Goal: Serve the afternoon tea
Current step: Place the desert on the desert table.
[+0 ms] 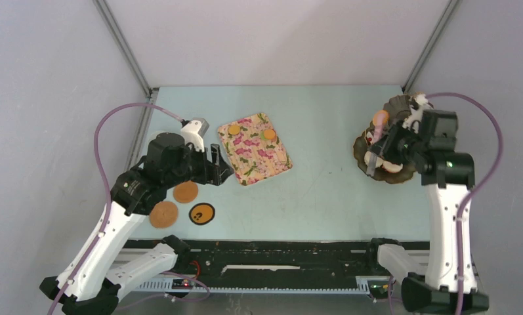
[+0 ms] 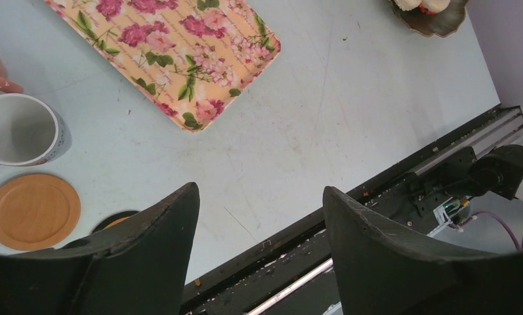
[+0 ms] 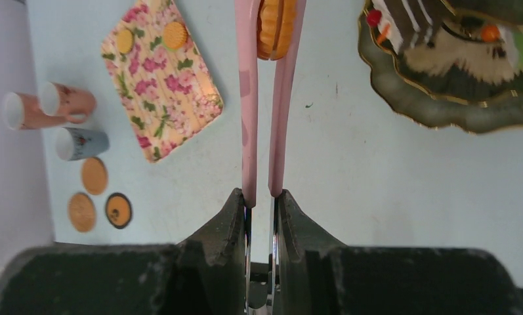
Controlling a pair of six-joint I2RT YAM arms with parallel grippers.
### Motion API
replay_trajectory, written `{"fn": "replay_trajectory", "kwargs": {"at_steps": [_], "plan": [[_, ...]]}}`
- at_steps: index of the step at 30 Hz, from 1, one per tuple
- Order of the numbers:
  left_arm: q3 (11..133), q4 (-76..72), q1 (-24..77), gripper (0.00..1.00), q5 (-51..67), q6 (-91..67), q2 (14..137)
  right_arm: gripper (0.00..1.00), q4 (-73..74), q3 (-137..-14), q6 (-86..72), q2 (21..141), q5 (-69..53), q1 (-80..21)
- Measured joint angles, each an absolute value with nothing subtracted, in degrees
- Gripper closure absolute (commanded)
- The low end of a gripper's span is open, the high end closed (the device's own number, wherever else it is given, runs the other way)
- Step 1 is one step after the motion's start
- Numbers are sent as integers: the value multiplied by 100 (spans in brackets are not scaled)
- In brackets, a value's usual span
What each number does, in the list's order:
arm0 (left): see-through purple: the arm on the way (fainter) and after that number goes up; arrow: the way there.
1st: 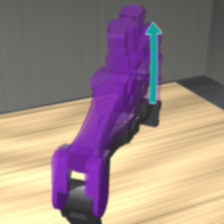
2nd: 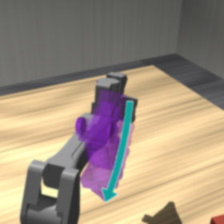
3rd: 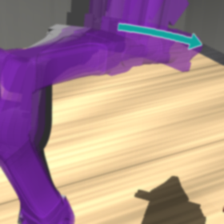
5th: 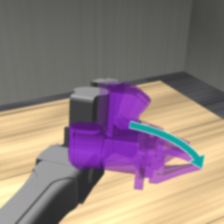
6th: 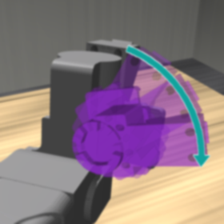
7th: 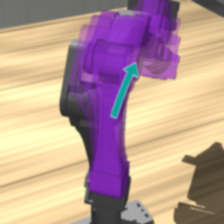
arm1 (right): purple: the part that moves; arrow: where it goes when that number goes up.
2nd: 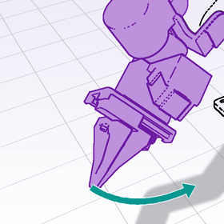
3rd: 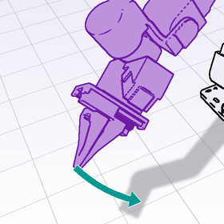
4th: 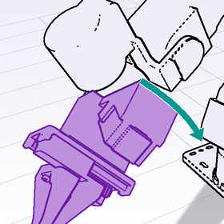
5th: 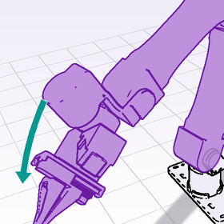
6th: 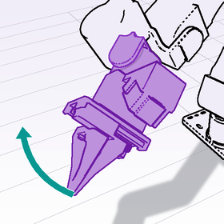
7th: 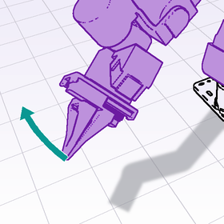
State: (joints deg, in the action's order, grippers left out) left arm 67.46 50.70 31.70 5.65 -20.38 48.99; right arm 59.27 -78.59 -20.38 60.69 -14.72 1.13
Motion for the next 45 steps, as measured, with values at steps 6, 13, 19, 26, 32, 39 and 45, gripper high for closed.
{"fn": "replay_trajectory", "kwargs": {"at_steps": [6, 13, 19, 26, 32, 39, 45], "plan": [[6748, 5074, 3330, 25, 548, -2012, 4901, 100, 6687, -7870, -2038, 5588, -2279, 1509], [6751, 5074, 3409, 24, 499, -1942, 4901, 95, 7111, -8187, -1758, 6237, -2582, 2078], [6751, 5074, 3413, 25, 462, -1938, 4901, 93, 7199, -8523, -1625, 6639, -2523, 2082], [6751, 5074, 3413, 24, 458, -1925, 4912, 81, 7181, -8949, -1610, 7194, -2519, 2102], [6751, 5072, 3413, 24, 456, -1898, 4923, 69, 7188, -8986, -1693, 7502, -2526, 2161], [6751, 5070, 3413, 24, 456, -1896, 4963, 64, 7150, -9126, -1745, 7609, -2523, 2180], [6751, 5070, 3413, 24, 456, -1896, 4963, 64, 7105, -9157, -1758, 7666, -2519, 2189]]}}
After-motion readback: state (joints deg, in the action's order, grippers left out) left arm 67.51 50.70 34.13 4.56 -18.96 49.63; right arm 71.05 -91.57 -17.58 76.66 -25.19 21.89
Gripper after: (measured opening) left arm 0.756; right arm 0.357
